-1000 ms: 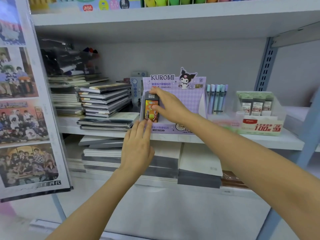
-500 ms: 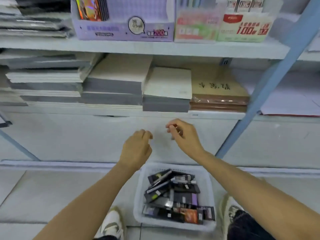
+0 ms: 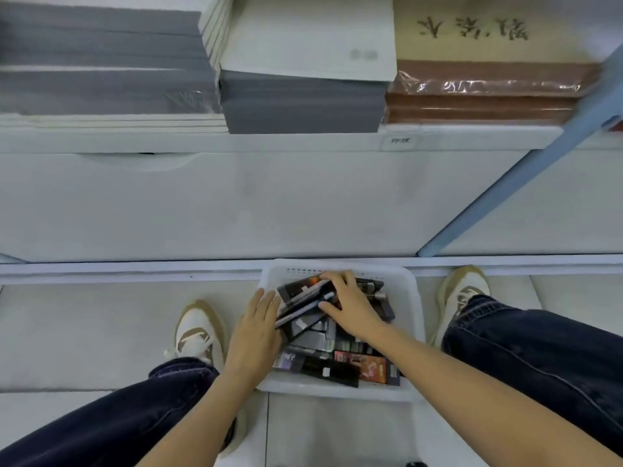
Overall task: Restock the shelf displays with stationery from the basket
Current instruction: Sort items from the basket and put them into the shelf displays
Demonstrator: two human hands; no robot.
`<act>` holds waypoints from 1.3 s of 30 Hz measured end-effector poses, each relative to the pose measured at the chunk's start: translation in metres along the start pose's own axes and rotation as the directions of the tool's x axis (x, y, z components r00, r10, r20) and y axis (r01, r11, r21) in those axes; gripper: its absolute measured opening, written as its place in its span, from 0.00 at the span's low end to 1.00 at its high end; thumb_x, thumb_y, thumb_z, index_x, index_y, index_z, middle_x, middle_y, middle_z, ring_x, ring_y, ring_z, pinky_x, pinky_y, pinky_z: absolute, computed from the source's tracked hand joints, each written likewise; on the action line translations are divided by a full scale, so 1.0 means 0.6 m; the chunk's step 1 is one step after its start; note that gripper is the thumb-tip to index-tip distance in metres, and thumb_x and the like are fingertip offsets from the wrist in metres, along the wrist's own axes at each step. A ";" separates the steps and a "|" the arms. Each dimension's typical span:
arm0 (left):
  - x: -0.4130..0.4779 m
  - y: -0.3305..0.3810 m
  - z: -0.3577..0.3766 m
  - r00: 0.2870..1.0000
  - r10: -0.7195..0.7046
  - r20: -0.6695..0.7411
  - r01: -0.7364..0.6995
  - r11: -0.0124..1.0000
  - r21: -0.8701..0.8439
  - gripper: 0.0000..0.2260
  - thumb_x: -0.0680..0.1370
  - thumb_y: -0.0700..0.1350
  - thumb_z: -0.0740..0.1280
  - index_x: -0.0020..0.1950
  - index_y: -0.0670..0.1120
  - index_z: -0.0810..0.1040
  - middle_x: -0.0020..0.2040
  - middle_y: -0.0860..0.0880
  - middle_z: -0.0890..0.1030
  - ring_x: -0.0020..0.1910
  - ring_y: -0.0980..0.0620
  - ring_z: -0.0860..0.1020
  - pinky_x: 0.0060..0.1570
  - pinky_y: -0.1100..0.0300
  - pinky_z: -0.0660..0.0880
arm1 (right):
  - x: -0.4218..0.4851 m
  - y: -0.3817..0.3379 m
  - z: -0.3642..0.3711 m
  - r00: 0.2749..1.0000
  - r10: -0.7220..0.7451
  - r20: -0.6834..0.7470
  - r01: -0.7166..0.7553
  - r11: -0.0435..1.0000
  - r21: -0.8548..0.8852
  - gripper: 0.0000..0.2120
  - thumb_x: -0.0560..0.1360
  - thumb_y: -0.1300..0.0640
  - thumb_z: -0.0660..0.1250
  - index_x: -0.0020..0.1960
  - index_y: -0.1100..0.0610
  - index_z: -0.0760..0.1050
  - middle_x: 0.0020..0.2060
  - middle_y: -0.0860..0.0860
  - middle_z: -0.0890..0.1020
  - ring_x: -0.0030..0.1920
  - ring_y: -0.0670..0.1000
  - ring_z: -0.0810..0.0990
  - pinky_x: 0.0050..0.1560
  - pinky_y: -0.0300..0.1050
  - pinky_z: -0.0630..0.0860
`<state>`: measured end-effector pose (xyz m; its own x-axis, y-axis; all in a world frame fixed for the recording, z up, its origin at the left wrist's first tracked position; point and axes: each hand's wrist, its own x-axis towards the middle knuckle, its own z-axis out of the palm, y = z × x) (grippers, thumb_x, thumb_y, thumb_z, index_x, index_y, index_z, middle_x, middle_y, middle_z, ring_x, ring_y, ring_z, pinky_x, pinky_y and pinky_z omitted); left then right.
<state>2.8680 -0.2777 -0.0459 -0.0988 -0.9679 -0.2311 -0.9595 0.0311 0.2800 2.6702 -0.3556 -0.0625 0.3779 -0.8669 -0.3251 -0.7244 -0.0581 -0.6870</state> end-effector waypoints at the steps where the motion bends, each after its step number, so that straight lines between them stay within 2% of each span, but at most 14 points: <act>1: 0.000 0.001 0.004 1.000 0.003 -0.025 -0.003 1.000 -0.016 0.26 0.79 0.39 0.60 0.77 0.41 0.58 0.78 0.45 0.58 0.79 0.47 0.48 0.75 0.58 0.51 | 0.001 -0.003 0.011 0.999 0.014 -0.041 -0.013 1.000 0.020 0.20 0.77 0.55 0.68 0.66 0.52 0.67 0.62 0.50 0.63 0.53 0.47 0.73 0.59 0.37 0.70; 5: 0.000 0.003 0.007 0.998 0.014 -0.069 -0.016 0.999 -0.036 0.25 0.78 0.39 0.63 0.75 0.40 0.64 0.75 0.44 0.64 0.78 0.45 0.52 0.74 0.58 0.53 | 0.006 -0.009 0.029 0.982 0.083 -0.168 -0.061 0.990 0.130 0.15 0.75 0.57 0.70 0.59 0.55 0.70 0.58 0.48 0.65 0.54 0.42 0.70 0.54 0.26 0.66; 9: 0.000 -0.002 0.006 1.000 0.024 -0.014 -0.024 1.000 -0.003 0.24 0.80 0.43 0.61 0.76 0.44 0.62 0.77 0.47 0.62 0.79 0.47 0.48 0.75 0.56 0.55 | -0.002 -0.005 0.029 0.974 0.137 -0.179 -0.084 0.958 0.275 0.17 0.76 0.59 0.69 0.63 0.58 0.71 0.61 0.52 0.67 0.59 0.47 0.72 0.63 0.37 0.70; 14: -0.005 -0.001 0.007 0.998 0.009 0.056 -0.011 0.999 0.040 0.22 0.81 0.47 0.60 0.76 0.46 0.64 0.78 0.47 0.60 0.79 0.46 0.42 0.73 0.53 0.62 | 0.008 -0.017 0.022 0.952 0.274 -0.137 -0.171 0.845 0.507 0.07 0.78 0.58 0.66 0.55 0.58 0.77 0.59 0.55 0.71 0.54 0.55 0.78 0.59 0.49 0.77; 16: -0.004 -0.002 0.006 0.996 0.014 0.085 -0.019 0.998 0.060 0.21 0.82 0.48 0.58 0.75 0.46 0.65 0.78 0.48 0.59 0.79 0.46 0.41 0.73 0.53 0.62 | 0.010 -0.020 0.018 0.951 0.280 -0.134 -0.180 0.848 0.498 0.05 0.77 0.61 0.67 0.53 0.60 0.78 0.56 0.57 0.76 0.49 0.53 0.80 0.53 0.50 0.79; 18: -0.002 -0.003 0.006 0.995 0.018 0.095 -0.025 0.997 0.069 0.21 0.82 0.48 0.59 0.74 0.47 0.66 0.77 0.48 0.60 0.79 0.46 0.41 0.72 0.52 0.61 | 0.004 -0.022 0.017 0.955 0.266 -0.128 -0.173 0.855 0.488 0.04 0.76 0.63 0.69 0.51 0.61 0.77 0.51 0.56 0.77 0.36 0.45 0.80 0.37 0.42 0.80; 21: 0.000 -0.001 -0.003 1.000 0.025 0.010 -0.026 1.000 0.010 0.17 0.80 0.46 0.63 0.69 0.46 0.73 0.73 0.45 0.68 0.78 0.43 0.52 0.71 0.48 0.59 | -0.004 -0.021 -0.002 0.951 0.274 -0.141 -0.175 0.856 0.486 0.04 0.75 0.64 0.69 0.49 0.63 0.78 0.46 0.57 0.80 0.23 0.42 0.74 0.26 0.36 0.74; 24: 0.011 0.013 -0.012 0.988 0.056 -0.141 -0.075 0.987 -0.139 0.15 0.77 0.45 0.68 0.63 0.44 0.77 0.61 0.45 0.78 0.66 0.43 0.70 0.63 0.50 0.66 | 0.006 -0.030 -0.050 0.962 0.239 -0.134 -0.142 0.852 0.504 0.02 0.75 0.65 0.70 0.47 0.63 0.79 0.41 0.57 0.82 0.21 0.44 0.74 0.26 0.36 0.74; 26: 0.022 0.035 -0.020 0.998 0.064 0.010 -0.055 0.919 -0.392 0.15 0.80 0.48 0.65 0.66 0.47 0.74 0.54 0.49 0.79 0.54 0.50 0.75 0.54 0.57 0.72 | 0.013 -0.046 -0.076 0.982 0.174 -0.066 -0.115 0.847 0.518 0.02 0.74 0.64 0.71 0.46 0.62 0.78 0.39 0.55 0.82 0.22 0.45 0.75 0.26 0.37 0.74; 28: 0.031 0.058 -0.023 0.979 0.082 0.188 0.041 0.820 -0.571 0.10 0.82 0.49 0.61 0.61 0.48 0.73 0.44 0.50 0.79 0.40 0.54 0.76 0.42 0.60 0.74 | 0.018 -0.063 -0.083 0.996 0.086 0.015 -0.080 0.838 0.540 0.02 0.74 0.63 0.71 0.46 0.61 0.79 0.38 0.53 0.83 0.25 0.45 0.77 0.29 0.38 0.77; 30: 0.033 0.058 -0.018 0.986 0.040 0.164 0.073 0.776 -0.627 0.09 0.83 0.49 0.59 0.52 0.46 0.75 0.35 0.51 0.76 0.31 0.55 0.72 0.34 0.62 0.70 | 0.020 -0.066 -0.076 0.999 0.052 0.011 -0.050 0.842 0.537 0.04 0.76 0.60 0.69 0.50 0.60 0.79 0.41 0.52 0.83 0.33 0.46 0.81 0.36 0.41 0.80; 33: 0.026 0.022 -0.013 0.990 -0.088 0.113 0.140 0.754 -0.642 0.10 0.83 0.49 0.59 0.45 0.48 0.74 0.32 0.53 0.74 0.27 0.59 0.69 0.28 0.67 0.66 | 0.018 -0.038 -0.054 0.993 0.065 -0.094 -0.036 0.960 0.277 0.13 0.77 0.55 0.68 0.60 0.57 0.76 0.55 0.51 0.80 0.54 0.47 0.78 0.54 0.41 0.78; 35: 0.023 -0.007 -0.008 0.985 -0.157 0.073 0.169 0.776 -0.607 0.10 0.83 0.49 0.59 0.42 0.50 0.72 0.30 0.53 0.73 0.25 0.60 0.69 0.26 0.67 0.65 | 0.016 -0.020 -0.028 1.000 0.005 -0.016 -0.005 1.000 -0.020 0.22 0.75 0.53 0.70 0.68 0.54 0.71 0.62 0.50 0.73 0.64 0.49 0.69 0.63 0.41 0.69; 39: 0.020 -0.030 0.009 0.974 -0.224 0.044 0.212 0.814 -0.541 0.12 0.82 0.50 0.59 0.41 0.47 0.72 0.29 0.53 0.71 0.26 0.57 0.67 0.27 0.66 0.64 | 0.020 -0.014 0.020 0.997 -0.067 -0.025 0.054 0.934 -0.352 0.29 0.72 0.52 0.73 0.70 0.52 0.67 0.64 0.51 0.67 0.66 0.52 0.64 0.66 0.48 0.68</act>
<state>2.8827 -0.2886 -0.0585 0.1070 -0.9382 -0.3291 -0.6595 -0.3147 0.6827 2.6878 -0.3593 -0.0683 0.4112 -0.8730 -0.2622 -0.8594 -0.2754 -0.4307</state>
